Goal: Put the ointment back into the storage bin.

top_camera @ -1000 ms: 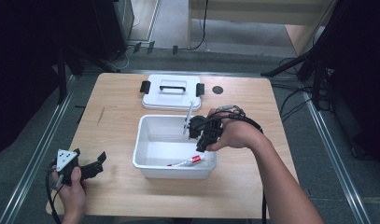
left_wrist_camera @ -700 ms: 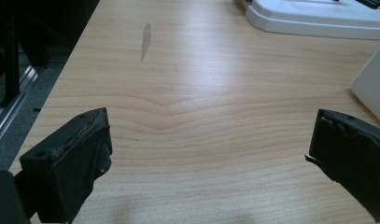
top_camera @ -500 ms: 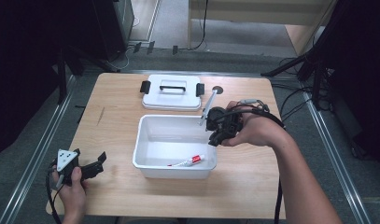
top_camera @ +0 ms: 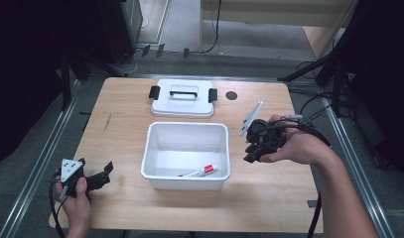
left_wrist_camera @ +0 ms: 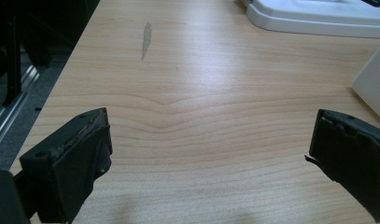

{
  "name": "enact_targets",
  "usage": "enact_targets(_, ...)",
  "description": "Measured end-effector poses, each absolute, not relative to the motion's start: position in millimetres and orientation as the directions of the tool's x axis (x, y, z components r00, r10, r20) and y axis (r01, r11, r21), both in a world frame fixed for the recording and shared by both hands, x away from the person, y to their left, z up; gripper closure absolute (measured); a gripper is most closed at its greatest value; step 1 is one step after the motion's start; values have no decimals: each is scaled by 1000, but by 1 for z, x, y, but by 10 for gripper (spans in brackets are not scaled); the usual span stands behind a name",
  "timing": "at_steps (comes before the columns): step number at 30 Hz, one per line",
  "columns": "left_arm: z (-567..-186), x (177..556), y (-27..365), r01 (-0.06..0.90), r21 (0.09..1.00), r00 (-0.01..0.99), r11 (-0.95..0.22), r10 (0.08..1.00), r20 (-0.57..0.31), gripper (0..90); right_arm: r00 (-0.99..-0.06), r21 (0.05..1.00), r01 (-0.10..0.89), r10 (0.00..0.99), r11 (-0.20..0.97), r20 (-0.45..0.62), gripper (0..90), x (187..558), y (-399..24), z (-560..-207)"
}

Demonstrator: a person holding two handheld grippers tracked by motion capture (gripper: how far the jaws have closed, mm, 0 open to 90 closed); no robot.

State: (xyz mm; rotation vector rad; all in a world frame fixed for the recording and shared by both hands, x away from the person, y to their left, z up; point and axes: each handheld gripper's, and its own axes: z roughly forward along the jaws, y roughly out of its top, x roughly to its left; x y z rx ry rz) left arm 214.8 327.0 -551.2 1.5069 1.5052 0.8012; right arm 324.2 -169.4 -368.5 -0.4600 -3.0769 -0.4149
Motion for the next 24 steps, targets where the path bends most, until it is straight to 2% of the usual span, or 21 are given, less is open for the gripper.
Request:
enact_targets(6,-551,215,327,457,886,75,76,990,-123,0,-946,248,322,320,914,48,596,325,-185,-385)
enact_targets(11,-551,215,328,454,887,75,78,989,-125,0,-878,257,473,473,843,64,536,330,-205,-405)
enact_targets(12,-551,215,328,454,887,75,78,989,-125,0,-872,262,483,486,836,59,500,331,-207,-407)
enact_targets(13,-551,215,328,454,887,75,78,989,-125,0,-872,262,483,486,836,59,500,331,-207,-407)
enact_targets(14,-551,215,328,454,887,75,78,989,-125,0,-860,272,500,509,822,42,454,330,-214,-416)
enact_targets(15,-551,215,328,454,887,75,78,989,-126,0,-860,272,500,509,822,42,454,330,-214,-416)
enact_targets(16,-551,215,328,455,887,74,79,989,-126,0,-842,271,529,536,804,53,374,328,-219,-424)
enact_targets(20,-551,215,328,455,887,74,80,989,-127,0,-800,296,574,600,764,3,268,325,-228,-436)
enact_targets(21,-551,215,328,455,887,74,80,989,-127,0,-778,312,596,629,739,-3,192,324,-230,-439)
enact_targets(22,-551,215,328,455,887,74,80,989,-127,0,-778,312,596,629,739,-3,192,324,-230,-439)
enact_targets(24,-551,215,328,455,887,75,80,989,-127,0,-722,341,651,692,678,0,43,323,-236,-448)
